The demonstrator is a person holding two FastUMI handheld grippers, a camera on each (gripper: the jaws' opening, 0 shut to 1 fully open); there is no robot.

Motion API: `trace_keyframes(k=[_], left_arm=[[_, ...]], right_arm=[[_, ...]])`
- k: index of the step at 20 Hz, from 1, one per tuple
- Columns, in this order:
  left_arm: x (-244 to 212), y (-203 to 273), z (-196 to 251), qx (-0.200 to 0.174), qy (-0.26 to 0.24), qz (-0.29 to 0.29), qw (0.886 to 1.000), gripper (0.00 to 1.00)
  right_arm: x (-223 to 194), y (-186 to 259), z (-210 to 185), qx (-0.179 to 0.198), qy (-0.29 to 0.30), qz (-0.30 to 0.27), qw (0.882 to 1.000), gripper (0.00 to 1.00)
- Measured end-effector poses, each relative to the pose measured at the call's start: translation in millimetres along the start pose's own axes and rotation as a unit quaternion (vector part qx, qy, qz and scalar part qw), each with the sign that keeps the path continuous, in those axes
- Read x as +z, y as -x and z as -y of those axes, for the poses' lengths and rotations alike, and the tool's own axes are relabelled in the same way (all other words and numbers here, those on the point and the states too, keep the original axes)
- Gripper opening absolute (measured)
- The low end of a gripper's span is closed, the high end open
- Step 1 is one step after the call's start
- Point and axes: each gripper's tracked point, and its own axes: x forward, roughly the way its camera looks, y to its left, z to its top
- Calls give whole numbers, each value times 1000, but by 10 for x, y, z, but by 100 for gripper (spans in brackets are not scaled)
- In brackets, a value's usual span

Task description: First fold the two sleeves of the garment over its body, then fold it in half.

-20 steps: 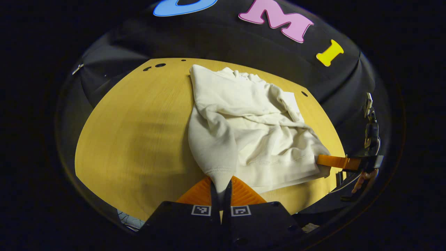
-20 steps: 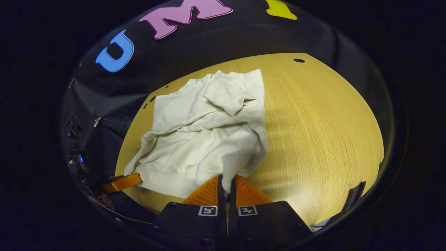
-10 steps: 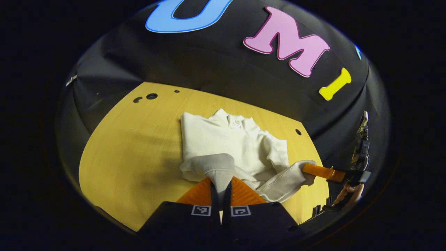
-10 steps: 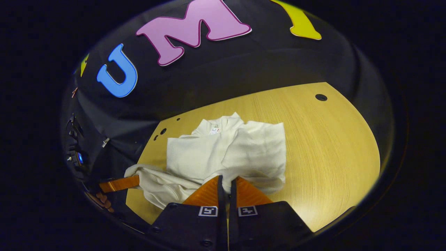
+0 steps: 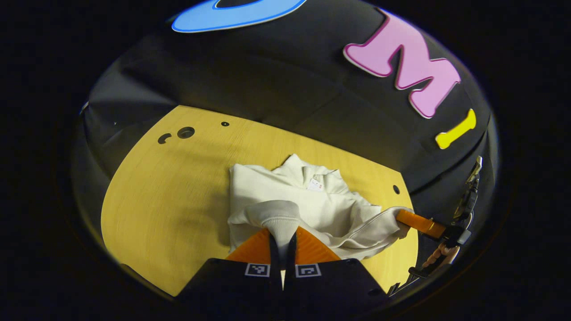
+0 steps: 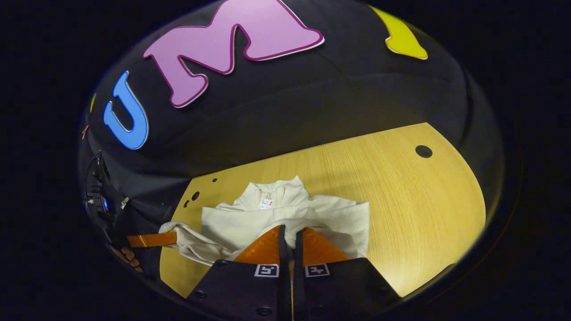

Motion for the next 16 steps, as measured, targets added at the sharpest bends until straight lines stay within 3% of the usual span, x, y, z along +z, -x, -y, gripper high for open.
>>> trace_keyframes(k=[1, 3, 6, 7, 8, 9, 10, 11, 12, 13, 14, 16], left_arm=[[50, -113, -30, 6, 2, -7, 1000, 11], [123, -379, -96, 20, 1, -7, 1000, 10], [373, -694, -289, 52, -33, 33, 998, 24], [441, -799, -313, 54, -49, 41, 996, 32], [455, -855, -289, 55, -60, 41, 996, 55], [467, -896, -297, 60, -67, 43, 995, 57], [492, -898, -293, 62, -71, 48, 994, 62], [539, -877, -277, 63, -76, 58, 993, 67], [595, -833, -235, 63, -82, 74, 992, 75], [683, -770, -229, 73, -90, 97, 989, 86], [741, -704, -212, 78, -95, 109, 986, 96], [810, -594, -187, 84, -104, 124, 983, 96]], right_arm=[[15, -113, 27, -6, -1, -1, 1000, 6], [45, -351, 109, -20, -7, -1, 1000, 6], [26, -698, 284, -44, -31, -12, 998, 9], [0, -773, 322, -47, -46, -17, 998, 12], [-22, -823, 355, -48, -60, -23, 997, 19], [-48, -863, 369, -46, -66, -26, 996, 22], [-69, -882, 369, -42, -64, -29, 997, 40], [-93, -874, 350, -35, -59, -29, 997, 39], [-95, -867, 304, -26, -52, -28, 998, 56], [-91, -841, 281, -22, -44, -25, 998, 58], [-30, -793, 304, -30, -29, -13, 999, 94], [95, -700, 324, -39, -18, 11, 999, 99]])
